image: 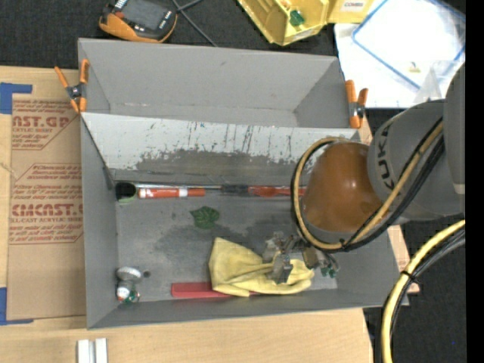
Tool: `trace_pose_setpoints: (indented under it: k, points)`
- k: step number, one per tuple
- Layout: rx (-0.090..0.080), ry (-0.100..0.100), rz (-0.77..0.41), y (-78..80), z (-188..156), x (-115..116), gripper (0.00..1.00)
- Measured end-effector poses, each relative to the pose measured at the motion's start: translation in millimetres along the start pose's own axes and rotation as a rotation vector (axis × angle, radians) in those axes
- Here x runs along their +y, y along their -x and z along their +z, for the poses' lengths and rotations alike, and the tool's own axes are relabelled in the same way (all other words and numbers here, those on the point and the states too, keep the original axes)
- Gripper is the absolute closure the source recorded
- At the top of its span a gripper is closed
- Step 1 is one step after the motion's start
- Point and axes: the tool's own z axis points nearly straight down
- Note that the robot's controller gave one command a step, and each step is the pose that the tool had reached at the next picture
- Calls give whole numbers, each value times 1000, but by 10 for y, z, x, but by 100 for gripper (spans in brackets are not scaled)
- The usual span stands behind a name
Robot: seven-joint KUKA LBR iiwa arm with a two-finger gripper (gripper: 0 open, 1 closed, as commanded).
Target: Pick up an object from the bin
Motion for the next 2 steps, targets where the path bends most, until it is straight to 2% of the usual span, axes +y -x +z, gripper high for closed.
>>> trace_pose_setpoints:
  k: [1, 2]
  points:
    - [4, 0, 0, -9, -440, 3, 100]
    - [-5, -1, 0, 11, -765, 2, 100]
